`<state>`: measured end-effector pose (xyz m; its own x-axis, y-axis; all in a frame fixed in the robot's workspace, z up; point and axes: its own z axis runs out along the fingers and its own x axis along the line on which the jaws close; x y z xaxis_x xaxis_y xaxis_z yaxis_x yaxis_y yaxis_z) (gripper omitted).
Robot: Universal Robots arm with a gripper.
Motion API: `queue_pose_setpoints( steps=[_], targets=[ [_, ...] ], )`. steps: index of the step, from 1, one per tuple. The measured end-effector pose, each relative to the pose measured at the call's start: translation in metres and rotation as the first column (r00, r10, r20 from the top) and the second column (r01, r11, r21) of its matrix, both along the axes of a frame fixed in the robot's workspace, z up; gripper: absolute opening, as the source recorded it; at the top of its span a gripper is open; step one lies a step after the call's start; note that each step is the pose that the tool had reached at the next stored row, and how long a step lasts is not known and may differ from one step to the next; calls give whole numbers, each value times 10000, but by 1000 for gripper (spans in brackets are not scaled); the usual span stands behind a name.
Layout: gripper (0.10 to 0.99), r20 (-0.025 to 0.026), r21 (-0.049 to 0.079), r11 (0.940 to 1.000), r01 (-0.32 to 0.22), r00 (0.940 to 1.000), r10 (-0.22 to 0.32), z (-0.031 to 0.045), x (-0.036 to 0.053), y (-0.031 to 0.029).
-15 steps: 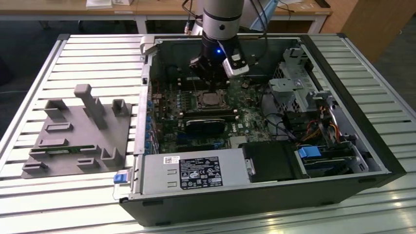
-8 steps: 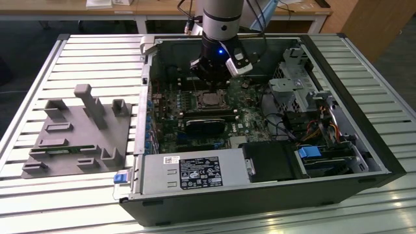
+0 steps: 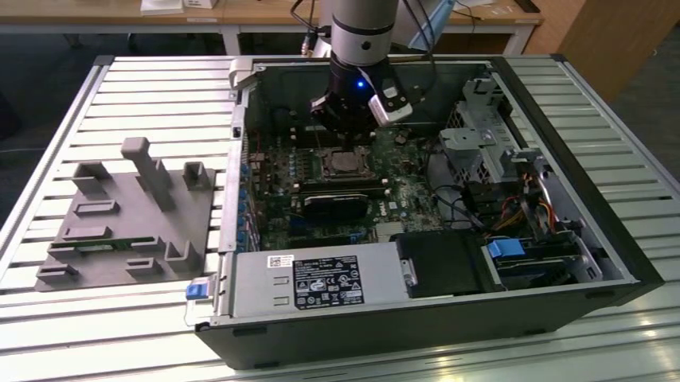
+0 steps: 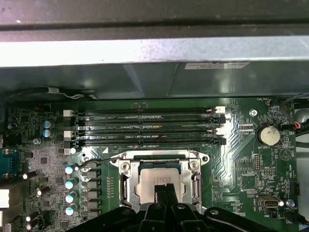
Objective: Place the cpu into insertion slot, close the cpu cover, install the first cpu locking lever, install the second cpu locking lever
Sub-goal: 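Close the cpu cover, then install the first cpu locking lever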
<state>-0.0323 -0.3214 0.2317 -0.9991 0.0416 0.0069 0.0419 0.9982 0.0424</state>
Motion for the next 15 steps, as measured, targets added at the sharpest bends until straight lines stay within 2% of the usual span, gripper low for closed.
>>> queue_pose_setpoints(
  steps=[10,15],
  targets=[
    [102,-1,-1,10000,12,10000,-12,3,0,0],
    [102,0,-1,10000,12,10000,-12,52,0,0]
  ],
)
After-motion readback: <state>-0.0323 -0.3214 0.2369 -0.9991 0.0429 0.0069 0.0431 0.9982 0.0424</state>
